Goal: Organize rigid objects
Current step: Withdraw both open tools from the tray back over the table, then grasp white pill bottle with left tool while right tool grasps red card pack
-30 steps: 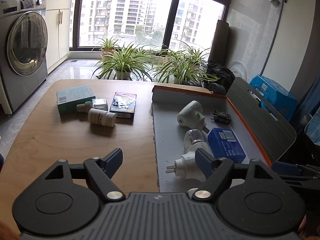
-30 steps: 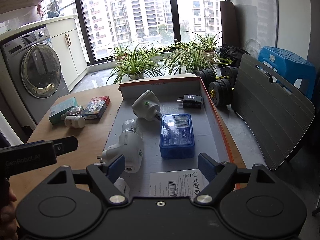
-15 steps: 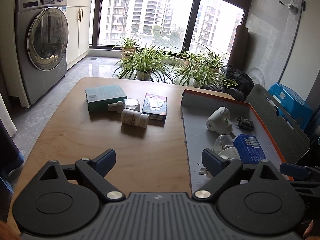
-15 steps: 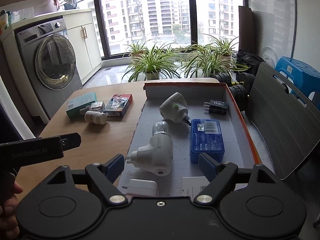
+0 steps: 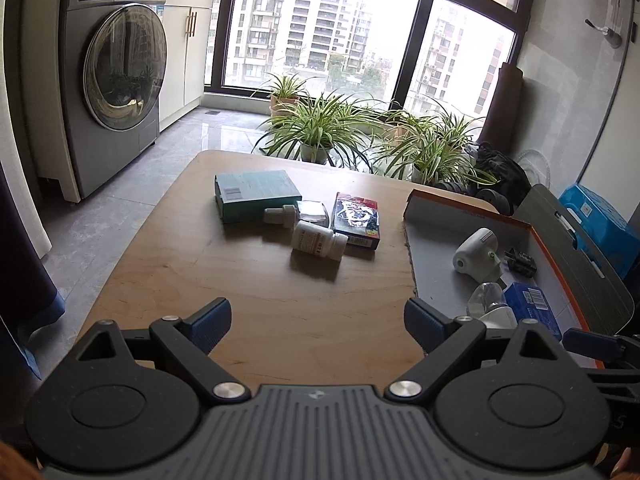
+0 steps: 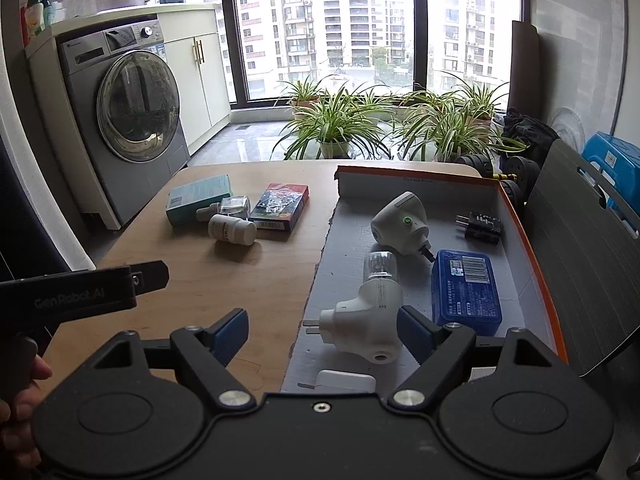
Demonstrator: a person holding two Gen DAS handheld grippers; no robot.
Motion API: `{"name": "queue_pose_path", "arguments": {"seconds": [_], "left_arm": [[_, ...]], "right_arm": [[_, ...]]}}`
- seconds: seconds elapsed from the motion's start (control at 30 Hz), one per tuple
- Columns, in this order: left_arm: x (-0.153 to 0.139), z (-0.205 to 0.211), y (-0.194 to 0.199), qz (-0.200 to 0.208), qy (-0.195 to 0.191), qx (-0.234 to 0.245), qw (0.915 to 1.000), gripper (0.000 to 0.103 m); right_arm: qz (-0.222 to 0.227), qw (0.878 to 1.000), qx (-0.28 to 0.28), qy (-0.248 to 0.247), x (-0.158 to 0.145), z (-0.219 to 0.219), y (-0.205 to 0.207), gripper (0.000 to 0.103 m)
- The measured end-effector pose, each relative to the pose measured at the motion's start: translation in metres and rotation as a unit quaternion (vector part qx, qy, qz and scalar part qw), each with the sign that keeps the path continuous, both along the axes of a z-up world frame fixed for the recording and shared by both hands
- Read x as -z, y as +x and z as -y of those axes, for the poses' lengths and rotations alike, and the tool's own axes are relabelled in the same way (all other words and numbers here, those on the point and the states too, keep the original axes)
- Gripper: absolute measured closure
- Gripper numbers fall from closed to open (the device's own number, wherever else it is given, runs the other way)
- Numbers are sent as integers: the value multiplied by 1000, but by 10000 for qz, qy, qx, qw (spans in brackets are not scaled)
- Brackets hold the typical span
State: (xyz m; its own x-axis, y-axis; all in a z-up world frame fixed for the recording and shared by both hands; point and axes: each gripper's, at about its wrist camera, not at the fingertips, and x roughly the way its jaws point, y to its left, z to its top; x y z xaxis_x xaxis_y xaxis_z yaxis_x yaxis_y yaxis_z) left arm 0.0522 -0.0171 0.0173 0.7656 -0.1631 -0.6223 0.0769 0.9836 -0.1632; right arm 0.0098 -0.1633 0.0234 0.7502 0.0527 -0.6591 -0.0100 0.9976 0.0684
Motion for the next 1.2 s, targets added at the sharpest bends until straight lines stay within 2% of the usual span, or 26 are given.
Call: {"name": "queue_pose_path", "arguments": {"seconds": [0.53,0.9,1.0,1.2], "left_arm": [[5,-37,15,-82,-125,-328,9993,6],[9,-63,33,-135,-240,-567,9980,5],[11,-63,41,-126,-246,-483,9984,5],[23,-38,68,-121,-134,51,9998,4]], "right_arm": [[-143,9994,-326,-51,6,-34,26,7],[-192,9987,-474,-24,13,-55,61,7],[-116,9993,-351,-9,9,-48,68,7],[-53,9999,0,149,7,-22,77,7]]}}
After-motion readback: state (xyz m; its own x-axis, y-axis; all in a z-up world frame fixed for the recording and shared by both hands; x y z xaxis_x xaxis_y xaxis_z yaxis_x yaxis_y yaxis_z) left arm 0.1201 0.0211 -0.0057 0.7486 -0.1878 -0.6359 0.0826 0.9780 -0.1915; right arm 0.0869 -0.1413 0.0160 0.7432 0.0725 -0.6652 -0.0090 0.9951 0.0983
